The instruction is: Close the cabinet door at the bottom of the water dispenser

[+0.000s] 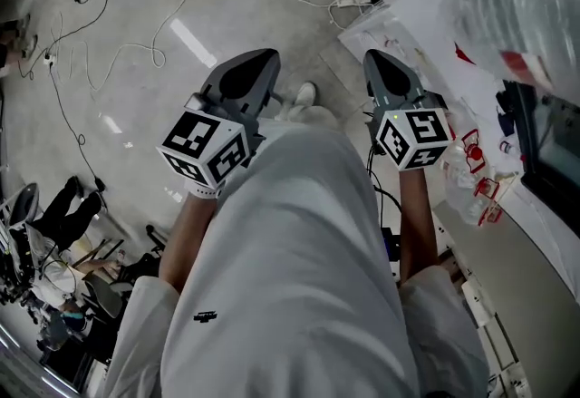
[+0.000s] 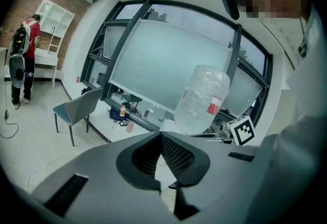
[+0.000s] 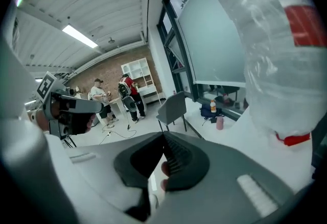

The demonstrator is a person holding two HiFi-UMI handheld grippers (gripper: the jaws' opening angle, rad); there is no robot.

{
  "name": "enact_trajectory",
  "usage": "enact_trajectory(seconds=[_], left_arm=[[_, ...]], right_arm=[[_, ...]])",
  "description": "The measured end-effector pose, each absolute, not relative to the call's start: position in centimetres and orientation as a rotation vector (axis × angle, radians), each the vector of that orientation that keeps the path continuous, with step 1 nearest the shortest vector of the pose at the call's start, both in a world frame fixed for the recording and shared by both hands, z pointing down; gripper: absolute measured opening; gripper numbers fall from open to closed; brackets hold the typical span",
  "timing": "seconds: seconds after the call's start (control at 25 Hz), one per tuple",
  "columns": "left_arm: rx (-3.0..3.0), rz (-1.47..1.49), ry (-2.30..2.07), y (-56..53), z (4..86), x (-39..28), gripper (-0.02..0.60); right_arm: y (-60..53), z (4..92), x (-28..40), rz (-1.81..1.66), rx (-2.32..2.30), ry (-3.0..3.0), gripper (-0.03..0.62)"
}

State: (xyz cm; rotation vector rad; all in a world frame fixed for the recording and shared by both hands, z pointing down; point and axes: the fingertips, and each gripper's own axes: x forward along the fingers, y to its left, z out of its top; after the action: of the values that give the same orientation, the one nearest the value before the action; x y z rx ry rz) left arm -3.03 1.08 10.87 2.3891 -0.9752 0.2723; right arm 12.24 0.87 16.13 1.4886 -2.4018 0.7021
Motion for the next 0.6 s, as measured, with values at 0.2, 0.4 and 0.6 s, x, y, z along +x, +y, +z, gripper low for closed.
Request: enact_trajectory(seconds=[0.2, 0.4, 0.6], left_arm=[[2.452, 0.238, -0.974, 2.3, 8.4, -2.8, 0.002], [2.490, 0.206, -0.972, 2.6, 6.3, -3.2, 0.002], [2.514, 0.196, -0.977, 2.6, 5.4, -3.4, 0.002]], right_arm=[[2.5, 12.5, 11.6, 0.608, 1.476, -2.472, 0.011], [3.4, 9.2, 10.8, 0.519, 1.473, -2.522, 0.011], [4.0, 6.7, 10.2, 0.388, 1.464, -2.566, 0.011]])
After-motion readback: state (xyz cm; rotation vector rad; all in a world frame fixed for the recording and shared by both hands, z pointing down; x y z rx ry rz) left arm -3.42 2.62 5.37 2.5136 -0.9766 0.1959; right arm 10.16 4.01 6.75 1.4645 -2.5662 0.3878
